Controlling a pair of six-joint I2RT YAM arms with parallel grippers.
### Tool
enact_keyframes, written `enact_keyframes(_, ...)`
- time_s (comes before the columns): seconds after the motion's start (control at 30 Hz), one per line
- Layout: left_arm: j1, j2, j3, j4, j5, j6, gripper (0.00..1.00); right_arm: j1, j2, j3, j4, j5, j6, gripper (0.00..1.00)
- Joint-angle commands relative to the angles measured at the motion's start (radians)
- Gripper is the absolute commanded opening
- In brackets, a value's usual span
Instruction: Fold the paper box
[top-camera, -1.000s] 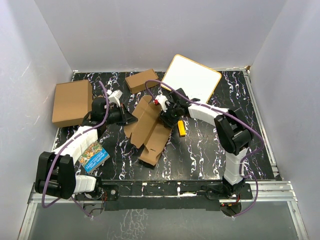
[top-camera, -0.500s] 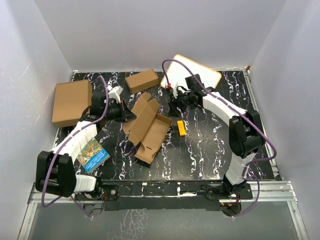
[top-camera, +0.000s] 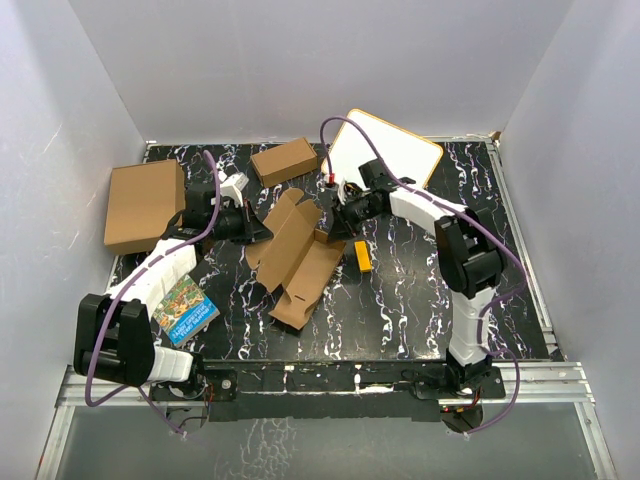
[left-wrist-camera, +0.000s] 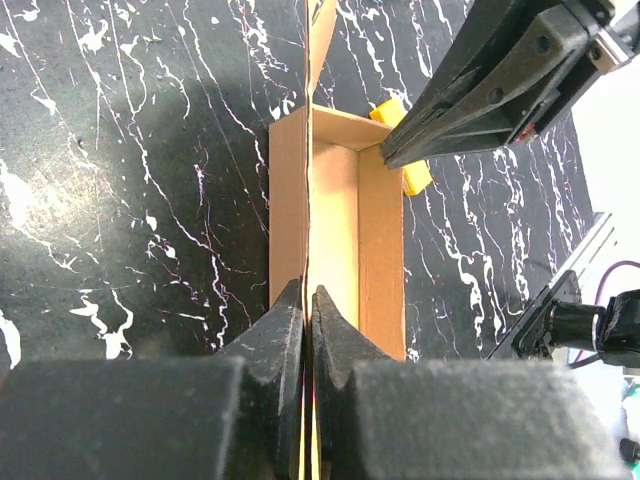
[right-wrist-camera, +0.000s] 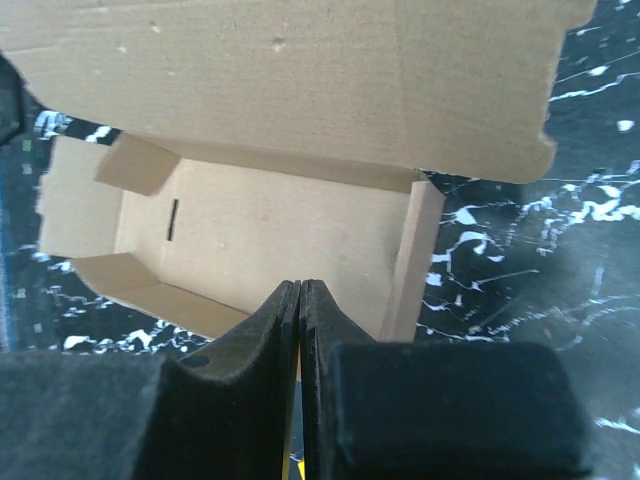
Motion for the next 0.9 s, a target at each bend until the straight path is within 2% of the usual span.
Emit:
enact_keyframes(0.0, 0.000, -0.001, 0.033, -0.002, 0.030, 0.044, 0.00, -0.057, 0.051, 0.070, 0.009, -0.266, 0.054, 0.10)
enact_keyframes(0.13, -0.001, -0.001, 0.025, 0.018, 0.052, 0.099, 0.00, -0.082, 0.092, 0.083, 0.010, -0.384, 0.090, 0.10)
enact_keyframes(0.27, -0.001, 0.003, 0.021, 0.035, 0.068, 0.139, 0.00, -0.083, 0.118, 0.087, 0.009, -0.437, 0.122, 0.10)
enact_keyframes(0.43, 0.000, 0.010, 0.022, 0.037, 0.083, 0.166, 0.00, -0.084, 0.175, 0.081, 0.029, -0.438, 0.185, 0.10)
enact_keyframes(0.6, -0.001, 0.010, 0.018, 0.040, 0.090, 0.175, 0.00, -0.088, 0.226, 0.083, 0.030, -0.366, 0.219, 0.09)
enact_keyframes(0.77, 0.000, 0.010, 0.017, 0.043, 0.090, 0.174, 0.00, -0.093, 0.222, 0.089, 0.030, -0.340, 0.223, 0.10)
enact_keyframes(0.87, -0.001, 0.010, 0.017, 0.045, 0.089, 0.171, 0.00, -0.095, 0.199, 0.116, -0.012, -0.385, 0.177, 0.14)
